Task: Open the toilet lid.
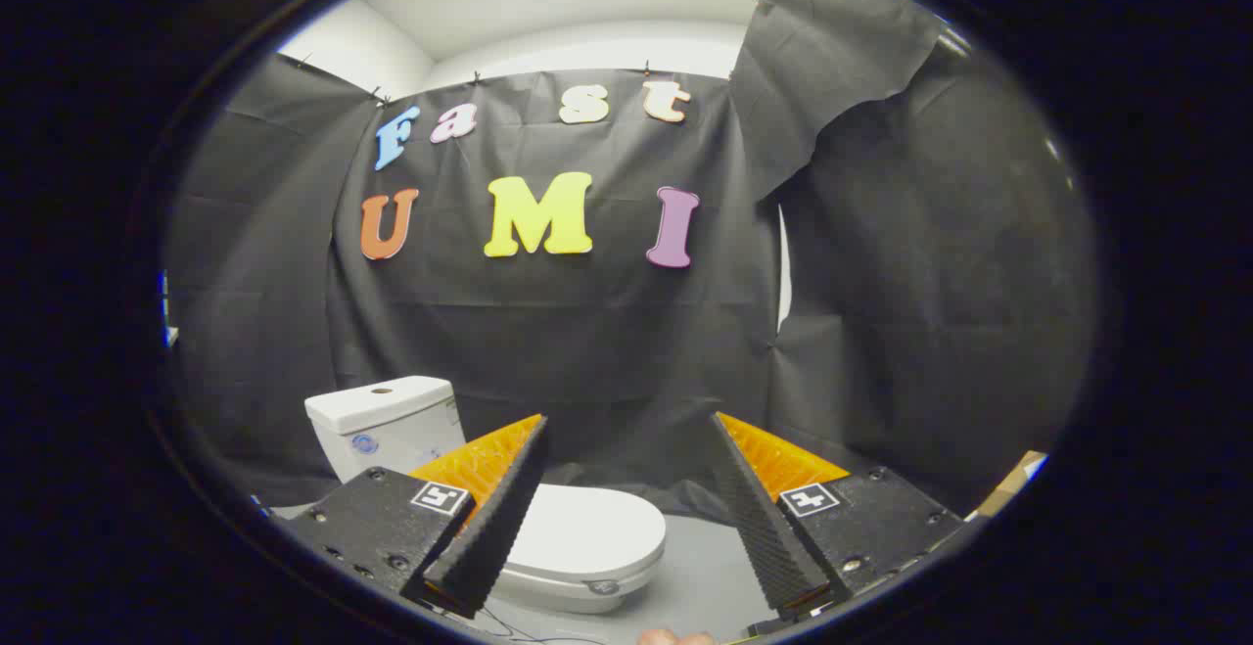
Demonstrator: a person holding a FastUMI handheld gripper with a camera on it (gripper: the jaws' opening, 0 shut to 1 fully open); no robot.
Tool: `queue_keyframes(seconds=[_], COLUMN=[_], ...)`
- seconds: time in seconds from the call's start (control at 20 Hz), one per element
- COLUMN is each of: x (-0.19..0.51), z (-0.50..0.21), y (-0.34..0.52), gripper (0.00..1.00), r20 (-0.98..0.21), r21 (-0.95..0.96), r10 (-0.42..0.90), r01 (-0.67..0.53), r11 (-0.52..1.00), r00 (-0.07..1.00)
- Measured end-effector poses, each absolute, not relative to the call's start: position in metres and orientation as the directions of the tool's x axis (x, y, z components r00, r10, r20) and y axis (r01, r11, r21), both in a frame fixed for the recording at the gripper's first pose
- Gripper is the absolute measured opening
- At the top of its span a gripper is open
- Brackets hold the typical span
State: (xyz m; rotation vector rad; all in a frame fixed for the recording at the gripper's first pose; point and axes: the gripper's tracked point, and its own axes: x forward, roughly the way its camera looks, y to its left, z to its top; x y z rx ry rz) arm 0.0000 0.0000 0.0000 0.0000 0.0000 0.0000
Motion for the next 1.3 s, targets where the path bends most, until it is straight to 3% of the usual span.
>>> queue_keyframes(seconds=[0.25, 1.0, 1.3], x=[-0.004, 0.001, 0.021], z=[0.022, 0.006, -0.085], y=[-0.007, 0.011, 0.024], gripper=[1.0, 1.0, 1.0], r20=[0.044, 0.004, -0.19], r21=[-0.012, -0.03, 0.03], r10=[-0.015, 0.009, 0.05], r01=[0.016, -0.009, -0.045], r11=[1.0, 1.0, 0.999], r00=[0.999, 1.0, 0.981])
